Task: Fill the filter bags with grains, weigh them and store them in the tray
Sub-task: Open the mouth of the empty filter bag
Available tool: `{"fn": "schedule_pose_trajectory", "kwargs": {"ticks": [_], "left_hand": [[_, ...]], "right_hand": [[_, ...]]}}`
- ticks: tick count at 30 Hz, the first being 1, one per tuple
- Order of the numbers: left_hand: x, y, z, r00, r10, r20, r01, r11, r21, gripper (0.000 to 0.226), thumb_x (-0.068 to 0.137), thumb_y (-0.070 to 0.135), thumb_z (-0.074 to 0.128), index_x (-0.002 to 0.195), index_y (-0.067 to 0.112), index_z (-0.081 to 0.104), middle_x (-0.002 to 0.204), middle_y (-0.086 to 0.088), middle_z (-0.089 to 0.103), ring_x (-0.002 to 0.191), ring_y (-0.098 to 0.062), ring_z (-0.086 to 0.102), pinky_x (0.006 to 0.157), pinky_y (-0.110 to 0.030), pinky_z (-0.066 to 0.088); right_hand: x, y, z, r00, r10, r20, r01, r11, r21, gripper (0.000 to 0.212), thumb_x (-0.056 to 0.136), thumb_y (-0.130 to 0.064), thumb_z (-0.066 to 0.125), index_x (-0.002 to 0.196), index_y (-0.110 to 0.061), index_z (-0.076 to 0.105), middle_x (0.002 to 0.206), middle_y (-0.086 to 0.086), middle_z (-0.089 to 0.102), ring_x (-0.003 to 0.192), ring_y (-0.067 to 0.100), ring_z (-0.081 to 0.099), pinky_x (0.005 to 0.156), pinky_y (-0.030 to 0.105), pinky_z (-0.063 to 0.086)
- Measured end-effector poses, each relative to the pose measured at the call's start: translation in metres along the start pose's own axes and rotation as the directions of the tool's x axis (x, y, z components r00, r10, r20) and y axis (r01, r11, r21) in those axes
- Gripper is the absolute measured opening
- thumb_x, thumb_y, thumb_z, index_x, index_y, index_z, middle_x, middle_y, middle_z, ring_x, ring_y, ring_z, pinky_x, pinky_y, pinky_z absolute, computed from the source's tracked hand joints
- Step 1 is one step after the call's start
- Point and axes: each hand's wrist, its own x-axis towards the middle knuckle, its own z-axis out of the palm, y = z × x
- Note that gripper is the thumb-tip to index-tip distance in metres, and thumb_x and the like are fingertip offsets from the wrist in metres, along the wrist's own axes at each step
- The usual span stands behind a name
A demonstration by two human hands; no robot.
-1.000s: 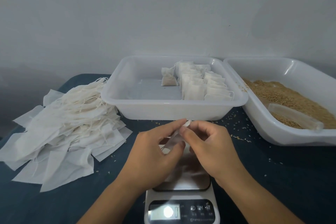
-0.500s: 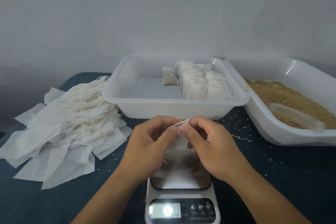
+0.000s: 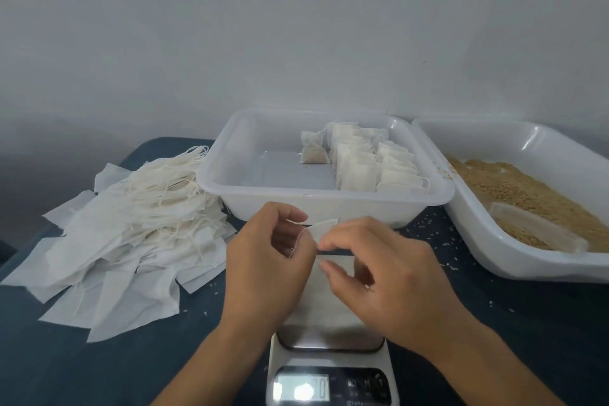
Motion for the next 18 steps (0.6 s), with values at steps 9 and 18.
{"fn": "schedule_pose_trajectory", "kwargs": {"ticks": [9,18], "left_hand": [[0.004,0.010,-0.006,0.982,-0.097,0.163,0.123,0.979,-0.160,0.024,0.083,0.018,0.078,0.093,0.038,0.068,0.082,0.012,0.073,0.075,-0.006,0.068,0.068,-0.015,0.052],[0.032,0.025,-0.018,0.592,0.037,0.805,0.334,0.898,-0.286,0.060,0.083,0.040,0.078,0.138,0.037,0.055,0.134,0.004,0.066,0.128,-0.014,0.061,0.106,-0.046,0.052]], "right_hand": [[0.017,0.010,-0.002,0.965,0.058,0.254,-0.032,0.994,-0.106,0.017,0.091,-0.023,0.069,0.106,-0.015,0.069,0.090,-0.004,0.072,0.068,0.021,0.070,0.051,0.041,0.054],[0.025,0.023,-0.047,0.894,0.212,0.394,-0.346,0.885,0.310,0.011,0.101,-0.024,0.060,0.095,-0.030,0.052,0.078,-0.010,0.067,0.054,0.014,0.065,0.049,0.022,0.048]]}}
